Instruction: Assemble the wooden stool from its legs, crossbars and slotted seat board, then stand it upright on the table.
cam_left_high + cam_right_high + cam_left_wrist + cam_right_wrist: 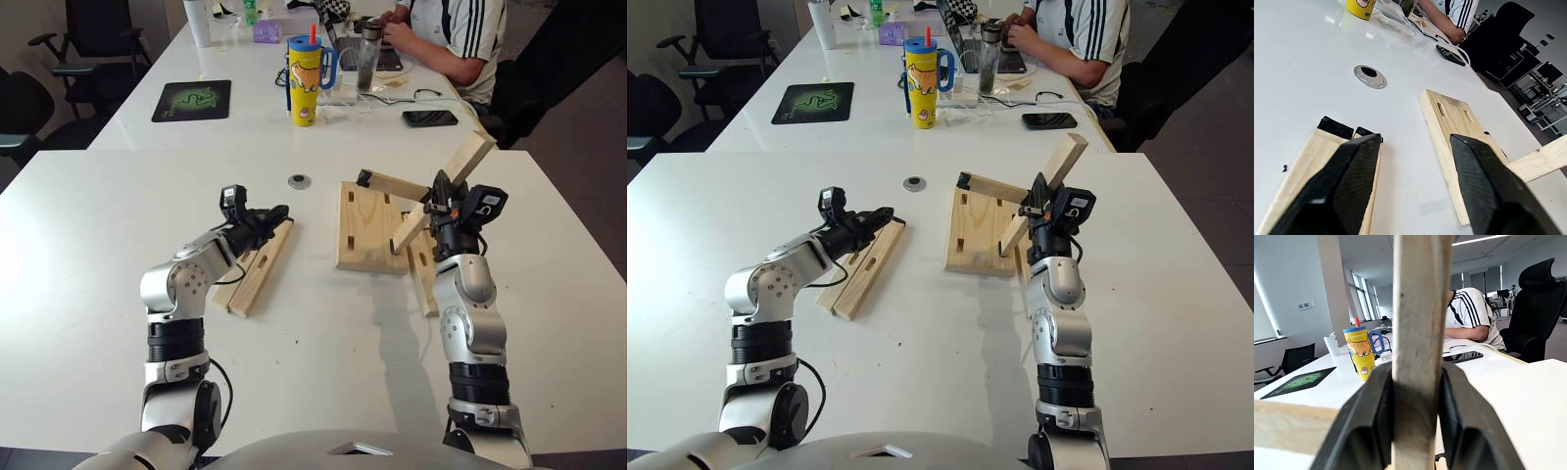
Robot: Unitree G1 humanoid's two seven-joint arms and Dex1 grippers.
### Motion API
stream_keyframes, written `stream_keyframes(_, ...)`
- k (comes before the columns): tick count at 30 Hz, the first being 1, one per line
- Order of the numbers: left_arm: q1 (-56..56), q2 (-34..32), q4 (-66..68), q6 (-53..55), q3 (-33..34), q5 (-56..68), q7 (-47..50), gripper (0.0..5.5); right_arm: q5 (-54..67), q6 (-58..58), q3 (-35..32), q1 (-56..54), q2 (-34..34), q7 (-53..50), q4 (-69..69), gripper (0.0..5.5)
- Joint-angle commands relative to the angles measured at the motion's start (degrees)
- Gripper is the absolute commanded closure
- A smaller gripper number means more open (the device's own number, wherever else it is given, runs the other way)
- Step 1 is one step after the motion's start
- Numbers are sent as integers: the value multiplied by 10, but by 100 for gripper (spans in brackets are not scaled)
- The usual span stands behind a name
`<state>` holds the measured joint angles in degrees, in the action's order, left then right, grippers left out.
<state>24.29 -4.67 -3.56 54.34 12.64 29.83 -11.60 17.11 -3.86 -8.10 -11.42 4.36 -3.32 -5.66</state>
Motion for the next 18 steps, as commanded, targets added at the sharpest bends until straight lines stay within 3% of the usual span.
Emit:
stream_keyframes(1,-8,4,-8,-7,5,6,8,289,-5,-8,-8,-3,-22,-18,18,445)
stream_keyframes(18,-5,-3,-8,-1,-1,19,10,289,-73,45,18,19,-63,-39,-46,446)
